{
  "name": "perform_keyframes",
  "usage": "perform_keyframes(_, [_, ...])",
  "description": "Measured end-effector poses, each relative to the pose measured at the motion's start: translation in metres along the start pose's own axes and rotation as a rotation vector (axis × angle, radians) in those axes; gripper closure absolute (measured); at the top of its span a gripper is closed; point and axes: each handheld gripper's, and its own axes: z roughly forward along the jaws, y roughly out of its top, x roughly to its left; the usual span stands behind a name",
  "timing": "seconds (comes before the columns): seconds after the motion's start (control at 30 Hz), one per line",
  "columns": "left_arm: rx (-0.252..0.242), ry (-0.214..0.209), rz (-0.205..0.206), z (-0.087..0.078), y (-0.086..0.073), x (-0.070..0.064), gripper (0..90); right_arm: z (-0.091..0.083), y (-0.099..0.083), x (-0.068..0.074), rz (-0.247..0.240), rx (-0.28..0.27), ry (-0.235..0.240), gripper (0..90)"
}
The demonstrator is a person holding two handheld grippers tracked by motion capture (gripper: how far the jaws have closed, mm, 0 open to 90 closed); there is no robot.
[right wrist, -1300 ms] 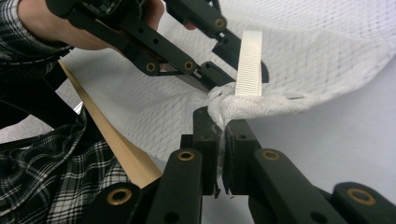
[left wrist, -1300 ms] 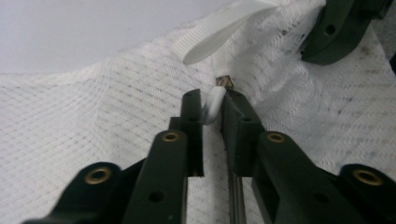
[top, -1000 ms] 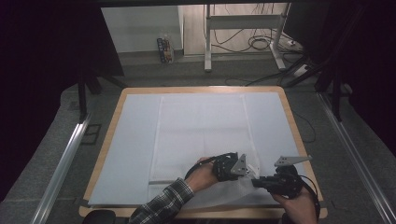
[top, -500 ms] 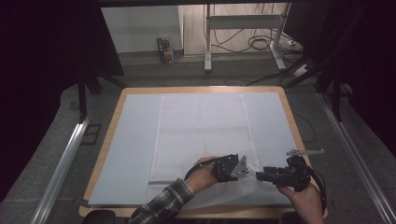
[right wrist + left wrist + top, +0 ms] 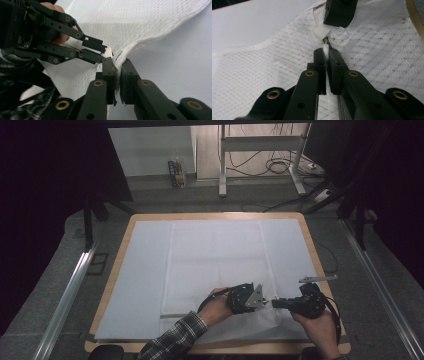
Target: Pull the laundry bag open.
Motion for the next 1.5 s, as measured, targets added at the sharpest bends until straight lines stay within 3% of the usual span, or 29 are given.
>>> perform_keyframes(0.2, [-0.024, -0.016, -0.033, -0.002, -0.003, 0.002, 87.3, -0.001, -0.001, 0.003, -0.011, -0.008, -0.023, 85.2])
perform_keyframes(0.43, [-0.021, -0.007, -0.018, -0.003, -0.007, 0.0, 87.6, -0.002, -0.002, 0.004, 0.009, -0.02, -0.022, 85.6])
perform_keyframes(0.63, [-0.033, -0.026, -0.036, -0.005, -0.011, 0.001, 87.7, -0.001, -0.003, 0.004, 0.012, -0.014, -0.024, 85.7])
perform_keyframes(0.73, [-0.029, -0.029, -0.043, -0.006, -0.015, 0.003, 87.7, -0.003, -0.003, 0.007, -0.003, -0.023, -0.056, 85.8])
perform_keyframes(0.8, [-0.032, -0.052, -0.066, -0.007, -0.02, 0.007, 87.7, -0.006, -0.002, 0.007, -0.016, -0.037, -0.086, 85.9])
perform_keyframes(0.87, [-0.041, -0.062, -0.079, -0.008, -0.023, 0.008, 87.7, -0.008, -0.003, 0.005, -0.007, -0.039, -0.071, 85.9])
perform_keyframes(1.07, [-0.034, -0.063, -0.063, -0.011, -0.026, 0.006, 87.7, -0.004, -0.003, 0.006, -0.013, -0.022, -0.066, 85.9])
perform_keyframes(1.13, [-0.018, -0.059, -0.052, -0.012, -0.03, 0.006, 87.7, -0.005, -0.004, 0.007, -0.021, -0.024, -0.094, 85.9])
perform_keyframes(1.2, [-0.017, -0.069, -0.068, -0.014, -0.036, 0.008, 87.7, -0.008, -0.004, 0.005, -0.017, -0.029, -0.099, 85.9])
perform_keyframes(1.5, [-0.024, -0.075, -0.063, -0.019, -0.042, 0.005, 87.6, -0.005, -0.007, 0.005, -0.022, -0.006, -0.077, 85.9])
